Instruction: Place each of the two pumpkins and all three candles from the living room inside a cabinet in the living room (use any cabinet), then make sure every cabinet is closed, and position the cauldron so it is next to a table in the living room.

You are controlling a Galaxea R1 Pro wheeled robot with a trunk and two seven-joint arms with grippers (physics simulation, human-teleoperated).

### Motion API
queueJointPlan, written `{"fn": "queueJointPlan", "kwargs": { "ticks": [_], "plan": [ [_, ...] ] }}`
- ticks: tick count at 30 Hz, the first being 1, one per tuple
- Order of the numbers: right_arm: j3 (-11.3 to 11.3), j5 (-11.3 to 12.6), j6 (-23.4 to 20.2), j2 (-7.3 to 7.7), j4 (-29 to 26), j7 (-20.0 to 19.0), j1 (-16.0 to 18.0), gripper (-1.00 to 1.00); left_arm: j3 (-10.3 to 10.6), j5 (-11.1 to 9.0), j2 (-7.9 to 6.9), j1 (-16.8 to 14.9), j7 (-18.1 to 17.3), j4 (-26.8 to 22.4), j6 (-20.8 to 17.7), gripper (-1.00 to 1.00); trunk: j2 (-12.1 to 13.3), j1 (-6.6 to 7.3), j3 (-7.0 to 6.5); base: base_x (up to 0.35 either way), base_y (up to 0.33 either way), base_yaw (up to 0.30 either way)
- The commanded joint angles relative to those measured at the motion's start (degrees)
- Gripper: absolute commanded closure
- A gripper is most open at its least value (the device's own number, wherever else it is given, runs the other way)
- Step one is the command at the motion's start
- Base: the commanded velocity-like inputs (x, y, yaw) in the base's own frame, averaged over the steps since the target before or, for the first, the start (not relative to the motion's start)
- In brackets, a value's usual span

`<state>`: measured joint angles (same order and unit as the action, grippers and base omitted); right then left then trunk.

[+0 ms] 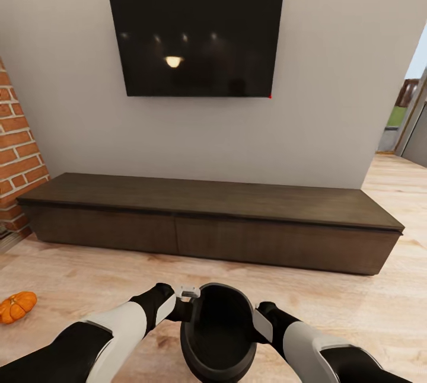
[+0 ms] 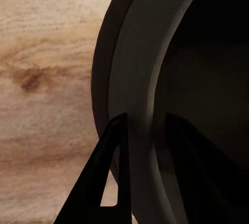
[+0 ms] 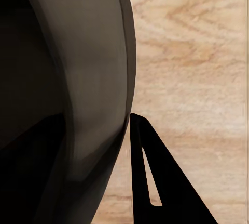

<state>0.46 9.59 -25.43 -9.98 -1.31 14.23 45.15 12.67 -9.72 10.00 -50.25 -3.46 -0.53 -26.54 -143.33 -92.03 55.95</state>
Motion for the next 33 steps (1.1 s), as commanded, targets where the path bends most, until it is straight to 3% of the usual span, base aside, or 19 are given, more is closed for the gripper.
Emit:
{"fn": "queueJointPlan", "kwargs": {
  "ticks": [1,21,33],
  "plan": [
    [-0.7,0.9,0.0,-0.02,-0.1,0.3,0.0,1.0,2.9,1.2,0.0,0.0,0.3,0.0,-0.1,1.0,0.0,0.1,0.05,-0.239,0.0,0.0],
    [-0.7,0.9,0.9,-0.02,-0.1,0.2,0.0,1.0,2.9,1.2,0.0,0.0,0.3,0.0,-0.1,1.0,0.0,0.1,0.05,-0.317,-0.018,0.003],
    [-0.7,0.9,1.3,-0.02,-0.1,0.3,0.0,1.0,2.9,1.2,0.0,0.0,0.3,0.0,-0.1,1.0,0.0,0.1,0.05,-0.319,-0.111,0.184]
  ]
}}
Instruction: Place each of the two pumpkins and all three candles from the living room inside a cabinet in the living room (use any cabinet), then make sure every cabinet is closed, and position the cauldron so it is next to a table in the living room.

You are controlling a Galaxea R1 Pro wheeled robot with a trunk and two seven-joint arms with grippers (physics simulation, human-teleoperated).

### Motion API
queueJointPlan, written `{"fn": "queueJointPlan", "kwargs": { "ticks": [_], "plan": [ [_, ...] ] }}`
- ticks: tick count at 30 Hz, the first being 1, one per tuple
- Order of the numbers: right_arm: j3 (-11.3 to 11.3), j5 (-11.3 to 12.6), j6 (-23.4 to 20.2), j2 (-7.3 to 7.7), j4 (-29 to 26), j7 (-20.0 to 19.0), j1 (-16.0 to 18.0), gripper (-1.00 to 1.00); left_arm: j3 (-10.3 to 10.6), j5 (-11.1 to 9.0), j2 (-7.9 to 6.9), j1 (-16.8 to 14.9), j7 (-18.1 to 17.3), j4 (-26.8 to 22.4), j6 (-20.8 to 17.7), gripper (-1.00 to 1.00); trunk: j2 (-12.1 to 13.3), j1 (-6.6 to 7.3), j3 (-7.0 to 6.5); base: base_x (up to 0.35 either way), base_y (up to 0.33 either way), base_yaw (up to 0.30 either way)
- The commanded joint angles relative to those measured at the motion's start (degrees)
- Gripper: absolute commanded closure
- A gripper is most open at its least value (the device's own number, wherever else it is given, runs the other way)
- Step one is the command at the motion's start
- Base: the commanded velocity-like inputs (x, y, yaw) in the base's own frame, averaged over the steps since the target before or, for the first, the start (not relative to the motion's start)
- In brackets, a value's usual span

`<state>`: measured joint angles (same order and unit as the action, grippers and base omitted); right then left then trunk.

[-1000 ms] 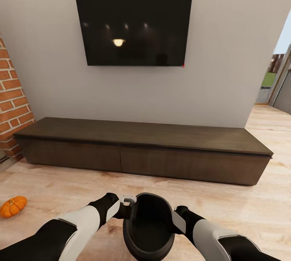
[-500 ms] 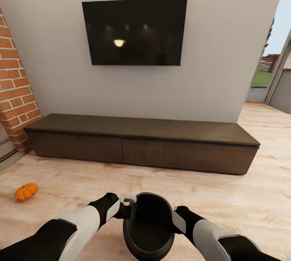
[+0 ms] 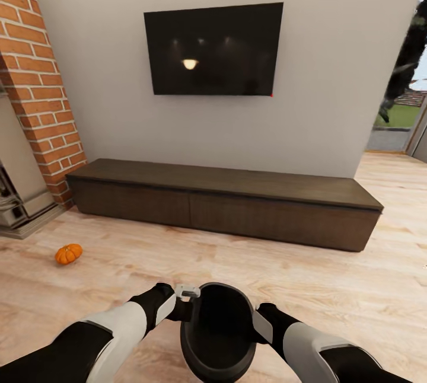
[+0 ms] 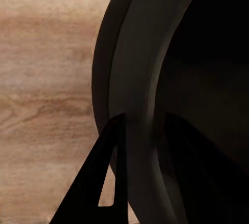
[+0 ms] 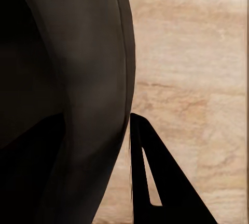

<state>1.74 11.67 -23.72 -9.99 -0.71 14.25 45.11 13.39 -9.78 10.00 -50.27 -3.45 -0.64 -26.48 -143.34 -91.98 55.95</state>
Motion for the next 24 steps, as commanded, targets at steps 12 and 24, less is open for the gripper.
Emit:
{"fn": "queueJointPlan", "kwargs": {
  "ticks": [12,24],
  "plan": [
    [-1.9,-1.2,-0.4,-0.01,-0.7,0.2,0.1,1.0,2.2,1.3,0.0,0.0,0.3,0.1,-0.2,1.0,0.0,0.05,0.05,-0.317,-0.109,0.04],
    [-2.0,-1.2,-0.4,-0.01,-0.7,0.2,0.1,1.0,2.2,1.3,0.0,0.0,0.3,0.1,-0.2,1.0,0.0,0.05,0.05,-0.316,-0.102,0.232]
  ]
}}
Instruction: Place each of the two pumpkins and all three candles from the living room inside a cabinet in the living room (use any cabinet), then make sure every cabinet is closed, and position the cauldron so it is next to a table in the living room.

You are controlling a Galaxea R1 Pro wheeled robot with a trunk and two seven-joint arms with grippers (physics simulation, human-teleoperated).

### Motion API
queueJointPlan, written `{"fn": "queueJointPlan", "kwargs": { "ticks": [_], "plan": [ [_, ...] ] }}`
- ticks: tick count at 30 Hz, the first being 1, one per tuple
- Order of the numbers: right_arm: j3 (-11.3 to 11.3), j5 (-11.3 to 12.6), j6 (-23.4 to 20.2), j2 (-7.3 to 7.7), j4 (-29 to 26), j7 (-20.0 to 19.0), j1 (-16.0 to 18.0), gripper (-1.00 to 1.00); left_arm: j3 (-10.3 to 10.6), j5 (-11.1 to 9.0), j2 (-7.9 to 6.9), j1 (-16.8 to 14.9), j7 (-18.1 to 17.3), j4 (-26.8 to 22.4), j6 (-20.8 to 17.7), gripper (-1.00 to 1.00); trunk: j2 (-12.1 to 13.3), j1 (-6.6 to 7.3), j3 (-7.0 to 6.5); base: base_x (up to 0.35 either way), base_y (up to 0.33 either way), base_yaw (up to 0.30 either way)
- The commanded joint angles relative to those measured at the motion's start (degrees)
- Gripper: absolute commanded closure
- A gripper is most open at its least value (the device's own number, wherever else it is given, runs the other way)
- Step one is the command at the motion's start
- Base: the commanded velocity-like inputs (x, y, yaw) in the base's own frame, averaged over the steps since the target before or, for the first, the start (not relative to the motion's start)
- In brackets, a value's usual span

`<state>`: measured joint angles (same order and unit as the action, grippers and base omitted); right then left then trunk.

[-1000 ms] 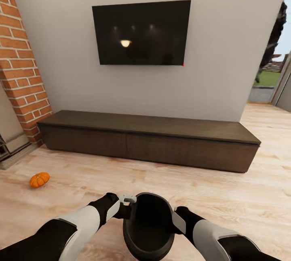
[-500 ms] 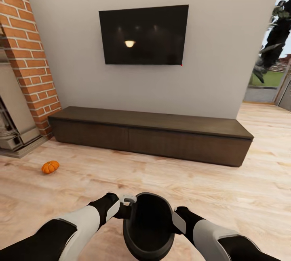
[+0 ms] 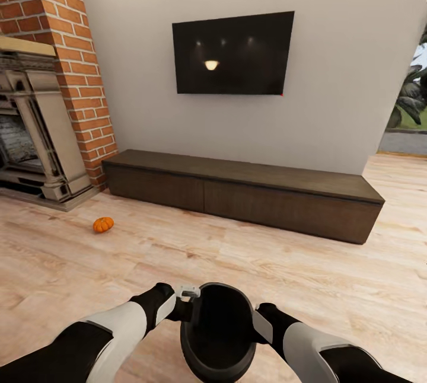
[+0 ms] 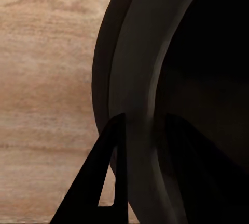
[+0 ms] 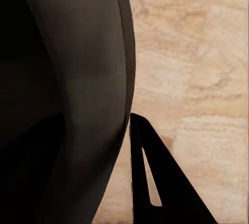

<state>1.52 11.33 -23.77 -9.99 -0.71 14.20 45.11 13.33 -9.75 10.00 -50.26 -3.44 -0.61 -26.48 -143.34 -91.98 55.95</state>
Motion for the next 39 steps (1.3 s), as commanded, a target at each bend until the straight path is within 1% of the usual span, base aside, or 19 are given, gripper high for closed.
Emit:
{"fn": "queueJointPlan", "kwargs": {
  "ticks": [1,12,21,27,34,39],
  "plan": [
    [-1.8,-0.9,-0.3,-0.01,-0.7,0.2,0.1,1.0,2.2,1.2,0.0,0.0,0.3,0.1,-0.2,1.0,0.0,0.05,0.05,-0.317,-0.103,0.054],
    [-1.7,-0.9,-0.3,-0.01,-0.7,0.2,0.1,1.0,2.2,1.2,0.0,0.0,0.3,0.1,-0.2,1.0,0.0,0.05,0.05,-0.316,-0.105,0.031],
    [-1.8,-0.9,0.0,-0.01,-0.7,0.3,0.1,1.0,2.2,1.2,0.0,0.0,0.3,0.1,-0.2,1.0,0.0,0.05,0.05,-0.316,-0.111,0.244],
    [-1.8,-0.9,0.5,-0.01,-0.7,0.3,0.1,1.0,2.2,1.2,0.0,0.0,0.3,0.1,-0.2,1.0,0.0,0.05,0.05,-0.316,-0.113,0.087],
    [-1.8,-0.9,0.6,-0.01,-0.7,0.3,0.1,1.0,2.2,1.2,0.0,0.0,0.3,0.1,-0.2,1.0,0.0,0.05,0.05,-0.316,-0.113,0.236],
    [-1.7,-0.9,0.6,-0.01,-0.7,0.3,0.1,1.0,2.2,1.2,0.0,0.0,0.3,0.1,-0.2,1.0,0.0,0.05,0.05,-0.316,-0.113,0.051]
  ]
}}
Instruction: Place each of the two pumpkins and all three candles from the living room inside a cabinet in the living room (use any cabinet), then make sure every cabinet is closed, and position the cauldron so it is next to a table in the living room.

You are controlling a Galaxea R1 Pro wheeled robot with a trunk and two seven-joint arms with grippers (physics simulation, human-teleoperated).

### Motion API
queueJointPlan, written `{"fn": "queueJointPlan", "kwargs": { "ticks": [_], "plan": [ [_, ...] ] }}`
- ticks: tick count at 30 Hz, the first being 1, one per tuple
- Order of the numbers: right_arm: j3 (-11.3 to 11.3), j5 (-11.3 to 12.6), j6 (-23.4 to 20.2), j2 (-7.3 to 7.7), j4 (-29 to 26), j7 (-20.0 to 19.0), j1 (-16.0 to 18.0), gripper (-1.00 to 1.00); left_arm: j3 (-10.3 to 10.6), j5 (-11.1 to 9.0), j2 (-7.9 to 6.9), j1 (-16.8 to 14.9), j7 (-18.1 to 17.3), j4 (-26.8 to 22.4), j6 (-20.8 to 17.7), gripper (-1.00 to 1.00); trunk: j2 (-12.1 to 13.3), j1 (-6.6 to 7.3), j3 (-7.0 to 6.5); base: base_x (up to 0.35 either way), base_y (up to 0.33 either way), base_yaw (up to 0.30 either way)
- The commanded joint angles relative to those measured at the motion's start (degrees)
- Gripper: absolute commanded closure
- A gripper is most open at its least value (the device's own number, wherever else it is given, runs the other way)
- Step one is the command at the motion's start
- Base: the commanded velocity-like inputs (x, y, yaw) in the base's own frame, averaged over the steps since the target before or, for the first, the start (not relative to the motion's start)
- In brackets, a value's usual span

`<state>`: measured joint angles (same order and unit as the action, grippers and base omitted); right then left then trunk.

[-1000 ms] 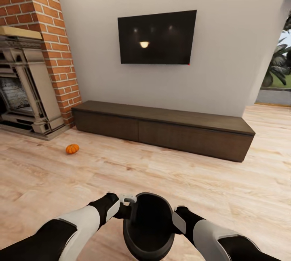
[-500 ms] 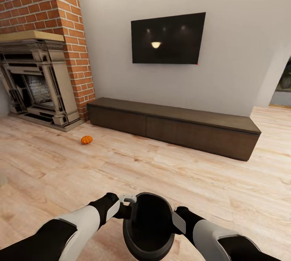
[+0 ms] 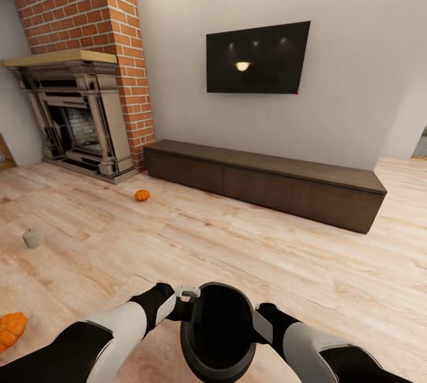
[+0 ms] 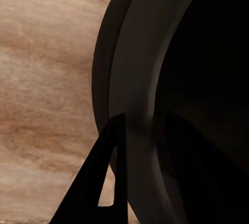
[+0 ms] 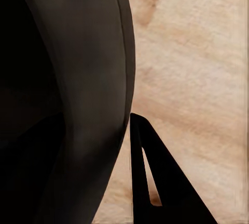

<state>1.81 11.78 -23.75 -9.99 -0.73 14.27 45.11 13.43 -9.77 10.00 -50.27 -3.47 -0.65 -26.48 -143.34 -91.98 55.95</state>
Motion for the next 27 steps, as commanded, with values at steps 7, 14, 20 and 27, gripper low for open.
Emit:
{"fn": "queueJointPlan", "kwargs": {
  "ticks": [7,14,20,27],
  "plan": [
    [-2.0,-1.3,0.5,-0.01,-0.7,0.2,0.1,1.0,2.1,1.2,0.0,0.0,0.3,0.1,-0.2,1.0,0.0,0.05,0.05,-0.316,-0.112,0.099],
    [-2.1,-1.3,0.5,-0.01,-0.7,0.2,0.1,1.0,2.1,1.2,0.0,0.0,0.3,0.1,-0.2,1.0,0.0,0.05,0.05,-0.316,-0.107,0.187],
    [-2.0,-1.3,0.5,-0.01,-0.7,0.2,0.1,1.0,2.1,1.2,0.0,0.0,0.3,0.1,-0.2,1.0,0.0,0.05,0.05,-0.317,-0.098,0.065],
    [-2.0,-1.3,0.5,-0.01,-0.7,0.2,0.1,1.0,2.1,1.2,0.0,0.0,0.3,0.1,-0.1,1.0,0.0,0.05,0.05,-0.253,-0.073,0.162]
  ]
}}
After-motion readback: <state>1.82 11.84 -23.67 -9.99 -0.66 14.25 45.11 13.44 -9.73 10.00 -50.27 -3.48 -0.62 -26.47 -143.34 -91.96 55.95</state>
